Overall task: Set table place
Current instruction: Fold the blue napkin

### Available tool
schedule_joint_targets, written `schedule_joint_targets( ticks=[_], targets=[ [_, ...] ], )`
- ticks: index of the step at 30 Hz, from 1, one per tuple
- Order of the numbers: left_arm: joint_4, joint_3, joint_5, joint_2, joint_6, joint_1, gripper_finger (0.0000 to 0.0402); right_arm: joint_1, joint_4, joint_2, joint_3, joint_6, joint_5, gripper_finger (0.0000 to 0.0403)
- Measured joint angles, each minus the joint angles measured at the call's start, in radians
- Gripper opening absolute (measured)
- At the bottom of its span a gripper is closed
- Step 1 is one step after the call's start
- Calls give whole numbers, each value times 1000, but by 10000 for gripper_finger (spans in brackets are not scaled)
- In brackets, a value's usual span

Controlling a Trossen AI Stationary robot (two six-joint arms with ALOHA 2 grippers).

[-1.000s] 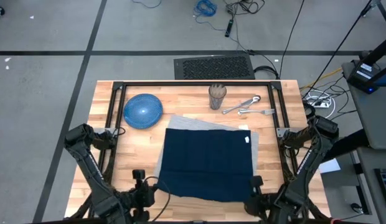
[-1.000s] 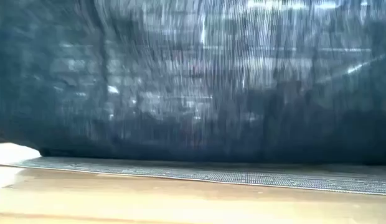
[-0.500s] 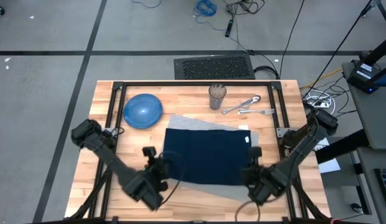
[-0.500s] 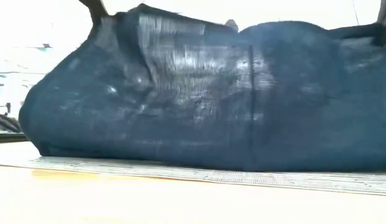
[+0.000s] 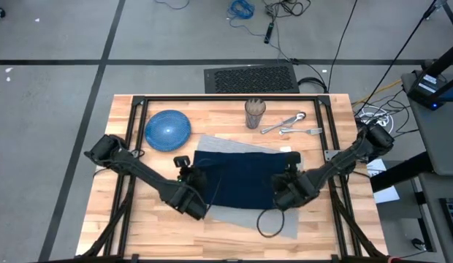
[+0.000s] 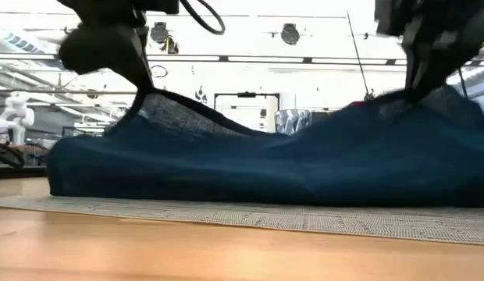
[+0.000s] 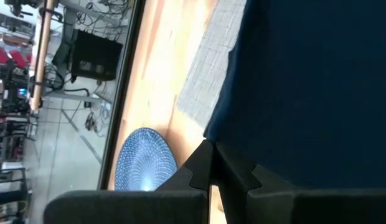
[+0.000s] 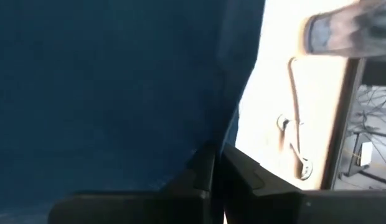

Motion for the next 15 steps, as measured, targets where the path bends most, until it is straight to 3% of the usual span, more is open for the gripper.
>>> schedule_joint_targets(
  ticks=[8,15],
  targets=[
    [91,-36,0,-3,111,92,0,-92,181,-44,-166,-73,-27,0],
    [135,-36,17,-3,170,140,0,-146,222,-80,-209,-110,-14,0]
  ],
)
